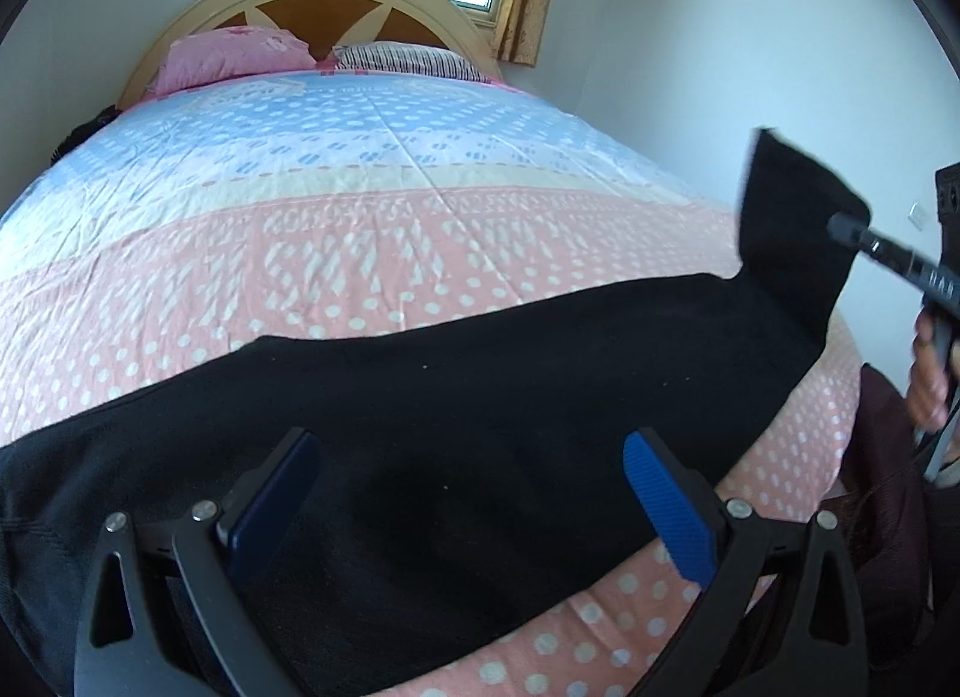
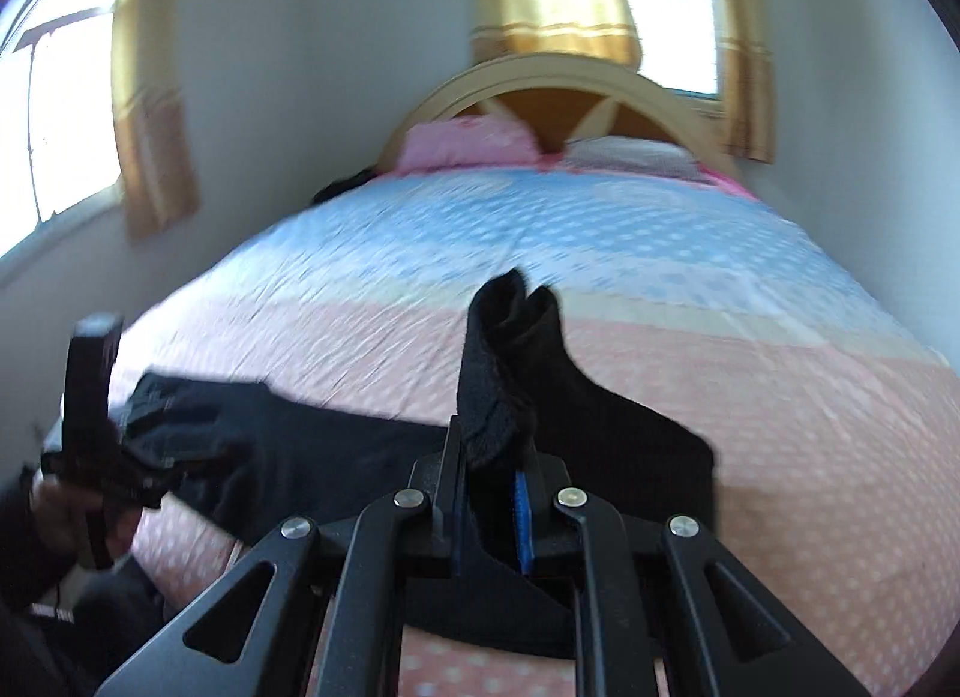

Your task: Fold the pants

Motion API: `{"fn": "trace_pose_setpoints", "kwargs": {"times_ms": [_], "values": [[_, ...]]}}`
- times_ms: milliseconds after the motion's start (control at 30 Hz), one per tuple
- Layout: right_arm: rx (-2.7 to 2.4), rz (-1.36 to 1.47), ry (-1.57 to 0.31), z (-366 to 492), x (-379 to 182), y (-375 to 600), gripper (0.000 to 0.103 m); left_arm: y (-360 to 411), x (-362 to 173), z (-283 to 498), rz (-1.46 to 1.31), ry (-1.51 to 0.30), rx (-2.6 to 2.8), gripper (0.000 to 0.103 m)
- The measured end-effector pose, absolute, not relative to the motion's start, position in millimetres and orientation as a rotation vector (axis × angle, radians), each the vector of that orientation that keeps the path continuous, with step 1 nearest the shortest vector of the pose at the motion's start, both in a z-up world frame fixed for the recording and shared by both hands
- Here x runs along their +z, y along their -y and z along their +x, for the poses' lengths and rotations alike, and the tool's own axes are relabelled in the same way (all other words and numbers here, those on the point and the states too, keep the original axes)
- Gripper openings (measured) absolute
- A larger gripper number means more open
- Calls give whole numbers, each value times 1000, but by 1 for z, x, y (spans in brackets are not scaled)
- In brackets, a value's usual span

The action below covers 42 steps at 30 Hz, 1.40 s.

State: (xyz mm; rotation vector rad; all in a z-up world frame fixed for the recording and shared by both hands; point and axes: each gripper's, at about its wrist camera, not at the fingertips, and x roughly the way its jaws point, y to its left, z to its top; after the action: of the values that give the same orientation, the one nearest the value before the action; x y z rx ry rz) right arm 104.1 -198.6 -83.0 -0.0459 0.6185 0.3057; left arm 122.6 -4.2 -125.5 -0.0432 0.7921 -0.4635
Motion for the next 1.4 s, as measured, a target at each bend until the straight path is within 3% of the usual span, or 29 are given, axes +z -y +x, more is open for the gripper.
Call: {"fn": "trace_pose_setpoints", "kwargs": {"times_ms": [167, 233, 267, 600, 800, 1000, 1033, 1067, 1100, 1400], "values": [[386, -171, -816, 114, -149, 158, 16, 5, -128, 123, -64, -803, -478, 103], [423, -245, -811, 102, -160, 151, 42, 6, -131, 124, -70, -816, -485, 103], [451, -266, -790, 92, -158, 152, 45, 7, -132, 124, -72, -820, -491, 103], [426, 126, -592, 69, -127, 248, 50, 57, -131, 138, -98, -864, -639, 102], [352, 208, -512, 75, -122, 263, 54, 108, -136, 155, -83, -935, -721, 91], [333, 197, -506, 72, -125, 265, 54, 141, -149, 175, -44, -995, -706, 70], [326, 194, -500, 72, -126, 267, 54, 144, -148, 176, -26, -986, -695, 55], [320, 194, -496, 68, -126, 268, 54, 147, -146, 176, -17, -979, -692, 26], [313, 196, -493, 67, -126, 269, 54, 146, -144, 177, -16, -981, -693, 11], [373, 208, -515, 68, -132, 263, 61, 70, -103, 161, -129, -903, -658, 13]]}}
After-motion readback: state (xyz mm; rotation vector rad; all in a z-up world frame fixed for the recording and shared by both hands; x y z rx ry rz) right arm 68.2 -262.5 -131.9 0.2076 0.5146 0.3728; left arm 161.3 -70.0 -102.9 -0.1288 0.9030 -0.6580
